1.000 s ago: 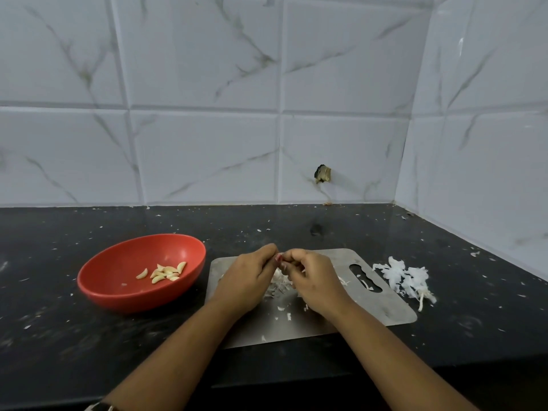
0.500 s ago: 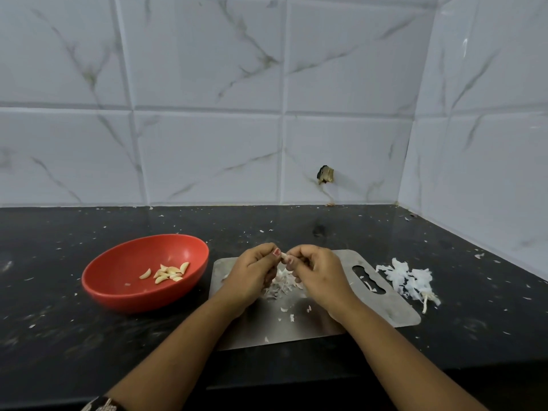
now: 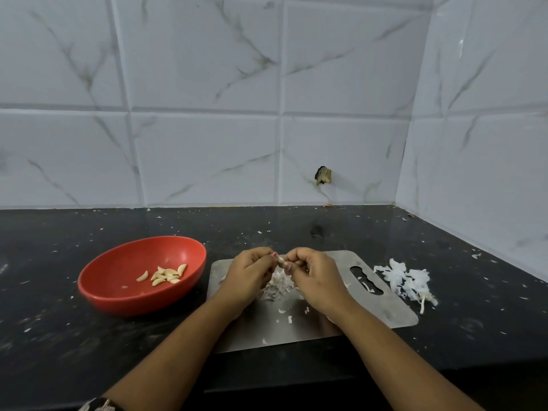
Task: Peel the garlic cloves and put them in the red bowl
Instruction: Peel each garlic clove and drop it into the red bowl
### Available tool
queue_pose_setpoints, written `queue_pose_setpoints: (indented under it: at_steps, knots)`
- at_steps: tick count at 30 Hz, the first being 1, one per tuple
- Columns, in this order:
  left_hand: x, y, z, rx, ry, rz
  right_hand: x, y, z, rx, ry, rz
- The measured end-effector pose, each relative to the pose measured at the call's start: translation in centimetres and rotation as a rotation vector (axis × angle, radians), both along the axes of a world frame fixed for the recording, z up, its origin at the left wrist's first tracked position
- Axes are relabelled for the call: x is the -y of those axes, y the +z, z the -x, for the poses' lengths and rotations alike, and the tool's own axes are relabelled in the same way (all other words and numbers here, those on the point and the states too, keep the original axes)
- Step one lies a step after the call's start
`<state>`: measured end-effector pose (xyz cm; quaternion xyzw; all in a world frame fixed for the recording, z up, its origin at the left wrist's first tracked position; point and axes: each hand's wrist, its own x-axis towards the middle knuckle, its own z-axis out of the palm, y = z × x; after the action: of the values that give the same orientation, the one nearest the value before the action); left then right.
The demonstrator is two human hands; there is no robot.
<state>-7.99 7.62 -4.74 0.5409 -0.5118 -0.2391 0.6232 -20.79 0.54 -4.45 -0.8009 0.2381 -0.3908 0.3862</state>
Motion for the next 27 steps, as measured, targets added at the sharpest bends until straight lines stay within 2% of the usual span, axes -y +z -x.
queue_pose_setpoints:
  at_steps: [2,5,6,8,11,13,18,21,23,27]
  knots:
    - [-0.1,-0.3,-0.2,0.203,0.09,0.046,0.0,-0.1,-0.1,-0.018,-0.069,0.065]
    - [-0.3,-0.6,-0.3,0.684,0.25,0.069,0.0,-0.3,-0.2,-0.031,-0.135,0.071]
    - [-0.4,-0.6,-0.2,0.795,0.298,0.07,0.0,-0.3,-0.2,-0.021,-0.142,0.053]
    - [-0.5,-0.4,0.2,0.828,0.34,0.105,0.1,-0.2,-0.1,0.013,-0.123,-0.018]
    - [-0.3,-0.3,0.2,0.609,0.297,0.139,0.1,0.0,0.1,0.031,-0.07,-0.074]
    - [-0.3,-0.2,0.2,0.578,0.288,0.125,0.1,0.0,0.1,0.01,-0.097,-0.007]
    - [-0.6,-0.3,0.4,1.016,0.491,0.009,-0.2,-0.4,-0.5,-0.156,-0.263,0.244]
    - [-1.0,-0.2,1.1,1.171,0.551,-0.049,-0.1,-0.6,-0.5,-0.226,-0.32,0.345]
    - [-0.6,-0.3,0.7,1.062,0.554,-0.004,-0.1,-0.4,-0.2,-0.197,-0.267,0.338]
    - [-0.5,-0.2,-0.7,0.496,0.15,-0.02,0.2,0.3,0.8,-0.031,-0.031,0.128]
